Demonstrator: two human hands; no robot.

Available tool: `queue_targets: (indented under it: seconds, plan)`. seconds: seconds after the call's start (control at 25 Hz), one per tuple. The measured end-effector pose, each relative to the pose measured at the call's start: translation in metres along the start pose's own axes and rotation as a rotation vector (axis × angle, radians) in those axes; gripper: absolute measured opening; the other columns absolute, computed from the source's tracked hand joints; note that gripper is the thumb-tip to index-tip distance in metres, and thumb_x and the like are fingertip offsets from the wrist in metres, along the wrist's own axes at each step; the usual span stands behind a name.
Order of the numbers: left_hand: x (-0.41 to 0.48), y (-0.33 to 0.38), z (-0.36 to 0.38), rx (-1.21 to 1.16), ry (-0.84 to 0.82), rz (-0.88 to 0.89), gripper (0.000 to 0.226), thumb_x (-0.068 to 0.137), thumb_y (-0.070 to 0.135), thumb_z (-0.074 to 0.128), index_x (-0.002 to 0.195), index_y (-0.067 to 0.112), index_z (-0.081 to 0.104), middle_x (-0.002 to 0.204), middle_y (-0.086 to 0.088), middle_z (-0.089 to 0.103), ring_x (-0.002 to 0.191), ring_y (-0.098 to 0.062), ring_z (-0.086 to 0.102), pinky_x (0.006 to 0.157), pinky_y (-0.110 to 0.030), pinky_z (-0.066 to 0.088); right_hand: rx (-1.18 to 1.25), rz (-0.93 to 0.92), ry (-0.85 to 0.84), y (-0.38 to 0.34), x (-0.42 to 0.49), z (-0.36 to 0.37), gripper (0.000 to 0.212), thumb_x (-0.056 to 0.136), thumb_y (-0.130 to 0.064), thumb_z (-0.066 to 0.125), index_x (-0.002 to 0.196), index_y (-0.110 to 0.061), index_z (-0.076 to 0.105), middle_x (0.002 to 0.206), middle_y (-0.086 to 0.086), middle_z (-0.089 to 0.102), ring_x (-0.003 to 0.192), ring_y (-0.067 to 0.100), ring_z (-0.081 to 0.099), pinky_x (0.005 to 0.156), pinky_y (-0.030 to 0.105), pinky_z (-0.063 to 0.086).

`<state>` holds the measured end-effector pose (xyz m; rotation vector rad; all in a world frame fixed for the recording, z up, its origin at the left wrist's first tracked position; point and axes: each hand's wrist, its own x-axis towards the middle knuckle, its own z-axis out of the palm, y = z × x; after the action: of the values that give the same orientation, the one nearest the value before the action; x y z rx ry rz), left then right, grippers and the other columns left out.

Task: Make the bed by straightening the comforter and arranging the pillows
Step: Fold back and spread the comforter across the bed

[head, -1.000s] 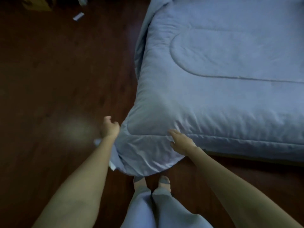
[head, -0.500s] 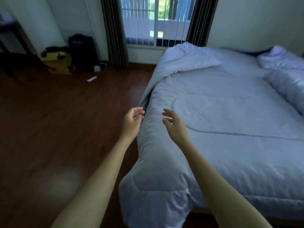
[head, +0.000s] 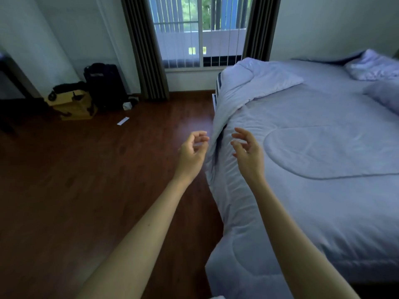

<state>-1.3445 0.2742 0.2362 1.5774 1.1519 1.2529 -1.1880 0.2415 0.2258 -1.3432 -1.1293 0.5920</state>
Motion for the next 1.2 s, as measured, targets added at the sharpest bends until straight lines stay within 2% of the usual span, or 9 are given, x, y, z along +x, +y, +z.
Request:
queue_targets:
  seconds: [0.28,0.4,0.56,0.68,0.8,0.88,1.0,1.08,1.2]
  plan:
    - [0.073,-0.041,-0.029,-0.02,-0.105,-0.052,0.03,0.092,0.011,0.055,0.12,0.023,0.057,0.108,0.007,0.066,0.101,-0.016,0.066,0.089,-0.036,0.054,-0.054,0.043,0.035,0.021,0.057,0.05,0.04,0.09,-0.016,0.056,0.118,-0.044,0.055,0.11,-0.019,0.065,0.091,0.005,0.064,0.086,0.042,0.056]
    - [0.143,-0.063,-0.04,0.0,-0.138,-0.045,0.031,0.093,0.009,0.055,0.123,0.017,0.057,0.112,0.003,0.066,0.104,-0.016,0.066,0.09,-0.034,0.053,-0.049,0.051,0.042,0.047,0.111,0.084,0.039,0.091,-0.015,0.056,0.124,-0.034,0.058,0.116,-0.015,0.065,0.092,0.001,0.064,0.087,0.037,0.056]
    - [0.252,-0.098,-0.05,0.051,-0.286,-0.042,0.031,0.094,0.006,0.053,0.124,0.015,0.056,0.113,0.002,0.066,0.101,-0.013,0.066,0.087,-0.027,0.05,-0.086,0.02,-0.059,0.074,0.199,0.125,0.04,0.092,-0.014,0.057,0.13,-0.025,0.056,0.124,-0.009,0.062,0.093,-0.006,0.062,0.082,0.016,0.049]
    - [0.314,-0.112,-0.061,0.081,-0.448,-0.094,0.033,0.096,0.007,0.052,0.124,0.023,0.054,0.117,0.003,0.065,0.103,-0.012,0.065,0.083,-0.021,0.05,-0.129,0.067,-0.23,0.079,0.258,0.137,0.039,0.092,-0.025,0.058,0.131,-0.033,0.054,0.127,-0.016,0.06,0.102,-0.002,0.061,0.085,0.02,0.049]
    - [0.368,-0.118,-0.074,0.065,-0.522,-0.168,0.035,0.097,0.011,0.051,0.128,0.027,0.051,0.126,0.005,0.061,0.114,-0.011,0.06,0.089,-0.024,0.05,-0.124,0.131,-0.278,0.077,0.309,0.136,0.038,0.094,-0.026,0.057,0.131,-0.034,0.052,0.127,-0.016,0.06,0.102,0.0,0.063,0.085,0.028,0.054]
    - [0.404,-0.12,-0.072,0.026,-0.502,-0.182,0.035,0.098,0.013,0.05,0.13,0.025,0.051,0.128,0.004,0.061,0.114,-0.01,0.06,0.093,-0.029,0.048,-0.129,0.157,-0.233,0.077,0.341,0.132,0.037,0.094,-0.024,0.057,0.128,-0.036,0.053,0.123,-0.016,0.062,0.1,0.004,0.064,0.083,0.031,0.054]
    - [0.46,-0.125,-0.054,-0.029,-0.482,-0.157,0.031,0.097,0.009,0.048,0.125,0.021,0.056,0.12,0.005,0.065,0.106,-0.01,0.062,0.088,-0.03,0.048,-0.15,0.195,-0.09,0.088,0.384,0.131,0.035,0.094,-0.02,0.056,0.118,-0.045,0.053,0.114,-0.015,0.064,0.098,0.015,0.066,0.081,0.034,0.054]
    - [0.505,-0.134,-0.032,-0.065,-0.533,-0.118,0.028,0.097,0.006,0.047,0.117,0.022,0.058,0.112,0.006,0.066,0.1,-0.01,0.063,0.083,-0.027,0.048,-0.151,0.225,0.043,0.101,0.415,0.137,0.037,0.094,-0.016,0.055,0.116,-0.046,0.052,0.111,-0.013,0.065,0.098,0.019,0.066,0.078,0.034,0.054]
    - [0.575,-0.147,0.0,-0.116,-0.655,-0.073,0.028,0.098,0.006,0.046,0.115,0.023,0.059,0.108,0.008,0.068,0.096,-0.008,0.064,0.08,-0.023,0.047,-0.135,0.26,0.226,0.119,0.458,0.153,0.04,0.094,-0.012,0.052,0.124,-0.039,0.049,0.111,-0.009,0.065,0.095,0.017,0.067,0.076,0.033,0.054]
